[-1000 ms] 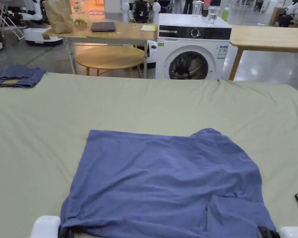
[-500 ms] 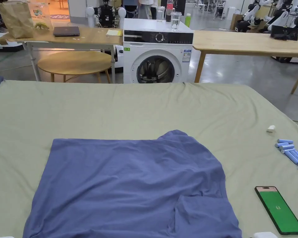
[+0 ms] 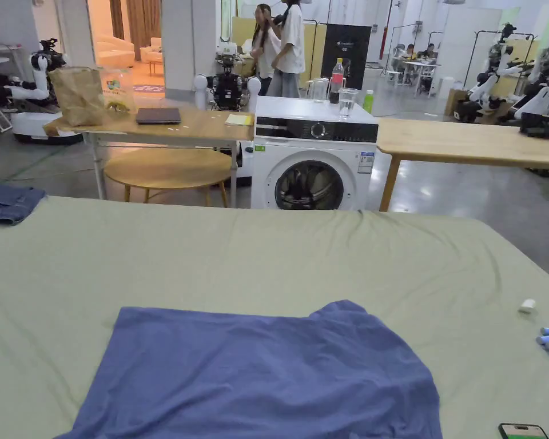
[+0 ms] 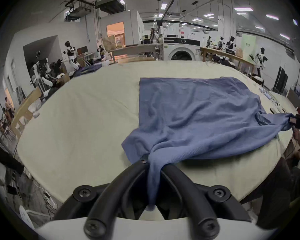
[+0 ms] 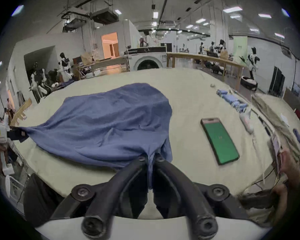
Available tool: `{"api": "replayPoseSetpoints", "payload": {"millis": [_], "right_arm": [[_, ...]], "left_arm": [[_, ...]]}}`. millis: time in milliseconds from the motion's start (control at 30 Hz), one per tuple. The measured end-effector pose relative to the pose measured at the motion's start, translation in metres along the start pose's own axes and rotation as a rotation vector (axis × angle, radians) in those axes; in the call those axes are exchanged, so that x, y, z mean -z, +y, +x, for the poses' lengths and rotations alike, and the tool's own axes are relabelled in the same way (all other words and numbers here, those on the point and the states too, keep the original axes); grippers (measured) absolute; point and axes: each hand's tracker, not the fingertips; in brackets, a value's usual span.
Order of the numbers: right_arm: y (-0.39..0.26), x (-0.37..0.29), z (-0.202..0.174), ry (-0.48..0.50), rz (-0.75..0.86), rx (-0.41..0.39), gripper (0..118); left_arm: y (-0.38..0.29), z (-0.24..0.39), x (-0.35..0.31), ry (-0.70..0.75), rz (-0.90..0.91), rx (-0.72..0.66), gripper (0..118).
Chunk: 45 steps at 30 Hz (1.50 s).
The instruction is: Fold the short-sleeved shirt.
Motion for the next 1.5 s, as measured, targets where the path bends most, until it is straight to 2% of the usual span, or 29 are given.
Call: {"api": "replayPoseSetpoints", "payload": {"millis": [133, 233, 367, 500, 633, 667, 700, 733, 767, 800, 833, 867, 900, 933, 1000, 1067, 1100, 1133, 1167, 1200, 1233, 1300, 1500], "right_arm": [[0.035, 0.008, -0.007, -0.029, 0.053, -0.102, 2], [0.068, 0.025, -0.008, -0.022, 0.069, -0.097, 2], [0.101, 0.081, -0.007, -0.027, 0.029, -0.104, 2], [0.112, 0.147, -0.006, -0.048, -0.059, -0.100, 2], [0.105, 0.189, 0.002, -0.058, -0.160, -0.059, 2], [0.102, 0.188, 0.004, -0.059, -0.156, -0.063, 2], [0.100, 0.185, 0.003, -0.059, -0.155, -0.067, 5], [0.098, 0.181, 0.004, -0.055, -0.149, -0.069, 26], [0.097, 0.171, 0.005, -0.038, -0.123, -0.061, 58], [0.096, 0.157, 0.004, -0.031, -0.106, -0.053, 83], [0.094, 0.144, 0.000, -0.012, -0.092, -0.045, 92], [0.092, 0.129, -0.007, -0.008, -0.076, -0.053, 92], [0.088, 0.113, -0.017, 0.015, -0.018, -0.057, 105], [0.082, 0.092, -0.025, 0.026, 0.053, -0.052, 109], [0.070, 0.066, -0.045, 0.079, 0.114, -0.044, 108], [0.054, 0.044, -0.066, 0.062, 0.182, -0.032, 108], [0.047, 0.036, -0.073, 0.076, 0.191, -0.024, 107], [0.039, 0.028, -0.079, 0.092, 0.206, -0.017, 91], [0.031, 0.024, -0.086, 0.082, 0.210, -0.019, 62], [0.027, 0.022, -0.091, 0.056, 0.213, -0.028, 17], [0.022, 0.019, -0.097, 0.039, 0.203, -0.044, 0], [0.019, 0.012, -0.098, 0.108, 0.194, -0.046, 0], [0.019, 0.013, -0.096, 0.102, 0.188, -0.041, 0]], "left_arm": [[0.037, 0.001, 0.008, 0.016, 0.010, 0.035, 0], [0.065, -0.002, 0.029, 0.021, -0.012, 0.055, 0], [0.102, 0.002, 0.070, 0.017, -0.059, 0.077, 0], [0.122, 0.006, 0.124, 0.028, -0.187, 0.091, 0], [0.123, 0.003, 0.160, -0.017, -0.259, 0.034, 0], [0.121, 0.003, 0.160, -0.017, -0.244, 0.037, 4], [0.118, 0.004, 0.155, -0.018, -0.222, 0.041, 21], [0.116, 0.005, 0.144, -0.023, -0.189, 0.033, 60], [0.113, 0.006, 0.132, -0.015, -0.149, 0.016, 88], [0.109, 0.008, 0.120, -0.014, -0.122, 0.009, 103], [0.104, 0.014, 0.105, 0.000, -0.080, 0.013, 103], [0.097, 0.019, 0.087, 0.010, -0.010, 0.020, 105], [0.090, 0.028, 0.070, 0.009, 0.056, 0.012, 106], [0.080, 0.039, 0.053, -0.005, 0.108, 0.010, 106], [0.060, 0.054, 0.031, -0.032, 0.185, -0.008, 106], [0.036, 0.070, 0.010, -0.042, 0.230, -0.041, 106], [0.025, 0.076, 0.002, -0.038, 0.236, -0.054, 105], [0.014, 0.078, 0.000, -0.038, 0.237, -0.061, 93], [0.003, 0.081, -0.006, -0.047, 0.235, -0.067, 62], [-0.004, 0.082, -0.008, -0.069, 0.218, -0.082, 12], [-0.012, 0.083, -0.007, -0.078, 0.170, -0.090, 0], [-0.024, 0.079, -0.004, -0.110, 0.127, -0.067, 0], [-0.028, 0.061, -0.002, -0.073, 0.146, -0.096, 0]]}}
